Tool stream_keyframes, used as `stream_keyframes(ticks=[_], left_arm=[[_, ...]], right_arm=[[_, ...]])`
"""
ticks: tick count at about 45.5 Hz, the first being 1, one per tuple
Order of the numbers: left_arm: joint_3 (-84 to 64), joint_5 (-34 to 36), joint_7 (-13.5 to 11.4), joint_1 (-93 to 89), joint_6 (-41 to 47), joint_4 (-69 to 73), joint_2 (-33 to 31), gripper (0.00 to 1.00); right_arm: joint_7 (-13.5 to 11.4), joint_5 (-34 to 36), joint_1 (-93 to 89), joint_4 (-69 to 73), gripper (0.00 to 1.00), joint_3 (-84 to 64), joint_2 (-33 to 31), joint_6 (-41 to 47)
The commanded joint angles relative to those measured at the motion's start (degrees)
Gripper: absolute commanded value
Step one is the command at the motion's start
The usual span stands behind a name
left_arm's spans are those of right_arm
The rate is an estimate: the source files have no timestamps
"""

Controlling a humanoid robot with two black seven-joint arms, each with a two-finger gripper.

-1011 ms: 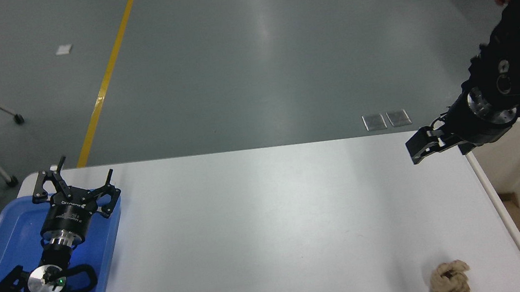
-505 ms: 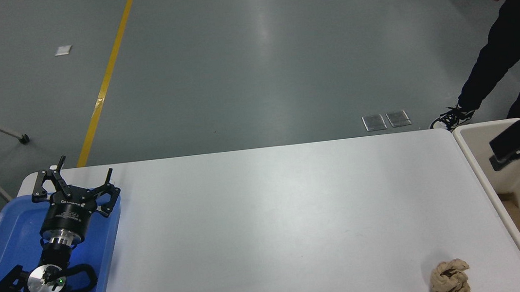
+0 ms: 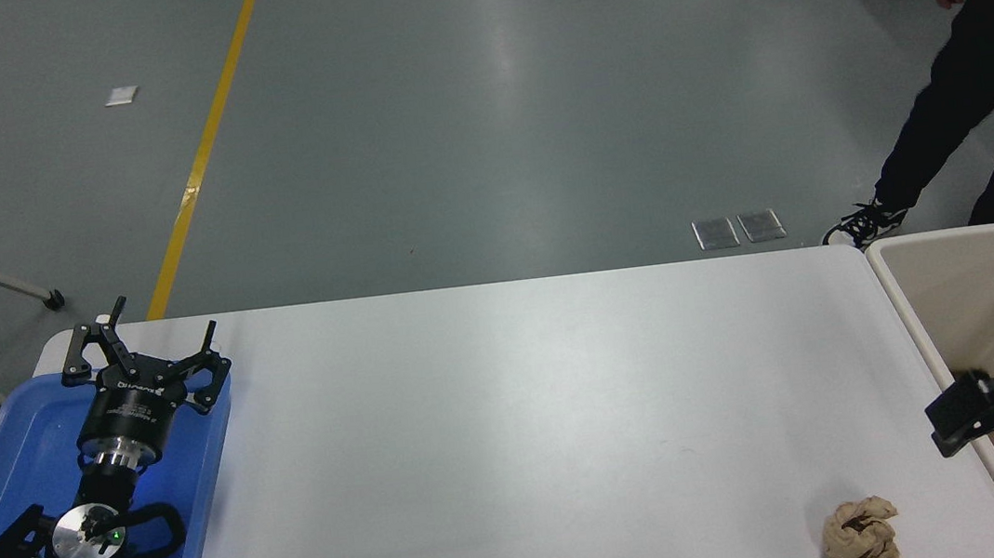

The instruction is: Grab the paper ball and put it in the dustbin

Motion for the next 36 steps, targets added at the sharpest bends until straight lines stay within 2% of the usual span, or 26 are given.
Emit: stream_keyframes(ticks=[1, 17, 36], left_arm=[[0.0, 0.0, 0.0, 0.0, 0.0, 0.0, 0.0, 0.99], [0.1, 0.0, 0.0, 0.0, 0.0, 0.0, 0.0, 0.99], [0.1, 0.0, 0.0, 0.0, 0.0, 0.0, 0.0, 0.99]], right_arm=[[0.0, -0.9, -17.3, -7.5, 1.00, 8.6, 2.0, -6.3], [0.0, -2.2, -33.5, -18.6, 1.00, 17.7, 5.4, -8.9], [0.0, -2.1, -38.6, -21.9, 1.00, 22.6, 5.5, -9.6]])
